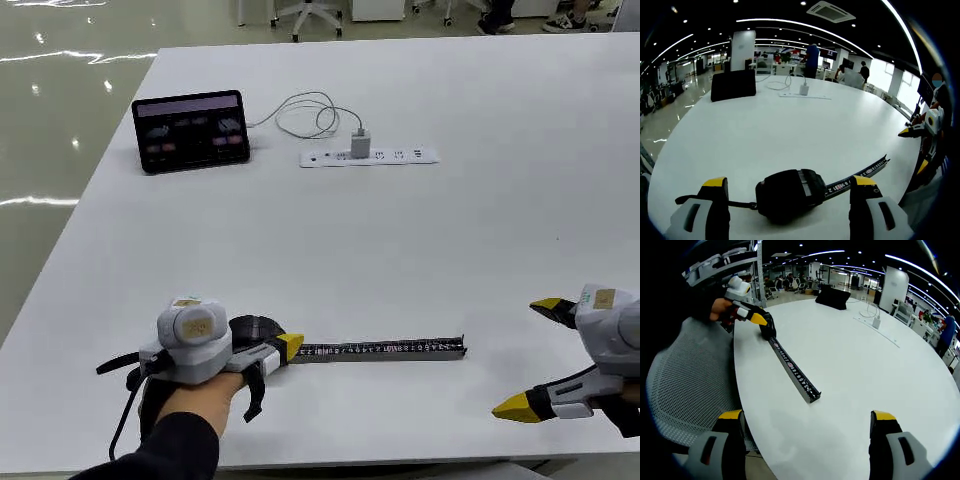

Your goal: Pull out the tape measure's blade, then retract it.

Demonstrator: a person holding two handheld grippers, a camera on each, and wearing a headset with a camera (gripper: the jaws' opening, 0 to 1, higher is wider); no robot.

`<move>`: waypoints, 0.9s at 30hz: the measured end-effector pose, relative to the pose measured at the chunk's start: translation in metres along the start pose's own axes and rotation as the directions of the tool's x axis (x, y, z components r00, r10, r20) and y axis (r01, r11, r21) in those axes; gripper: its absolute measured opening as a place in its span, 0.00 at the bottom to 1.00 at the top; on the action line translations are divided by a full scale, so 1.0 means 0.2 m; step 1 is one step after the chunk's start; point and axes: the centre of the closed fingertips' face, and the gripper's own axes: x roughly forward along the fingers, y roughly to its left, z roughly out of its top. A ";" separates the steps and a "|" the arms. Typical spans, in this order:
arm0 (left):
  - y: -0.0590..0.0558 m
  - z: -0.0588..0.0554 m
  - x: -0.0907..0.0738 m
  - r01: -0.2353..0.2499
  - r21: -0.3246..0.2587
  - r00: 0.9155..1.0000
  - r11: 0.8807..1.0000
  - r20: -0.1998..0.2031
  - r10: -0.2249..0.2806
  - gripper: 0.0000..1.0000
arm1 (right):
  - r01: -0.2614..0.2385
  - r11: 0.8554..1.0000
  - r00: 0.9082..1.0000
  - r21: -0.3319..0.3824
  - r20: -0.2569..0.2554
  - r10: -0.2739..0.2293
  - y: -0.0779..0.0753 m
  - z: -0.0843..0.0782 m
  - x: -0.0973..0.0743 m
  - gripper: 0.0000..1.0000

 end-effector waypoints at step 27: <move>-0.04 -0.05 0.09 0.022 -0.001 0.998 1.000 0.050 -0.022 1.00 | -0.193 0.953 0.973 -0.232 -0.170 0.155 -0.07 0.11 0.25 0.78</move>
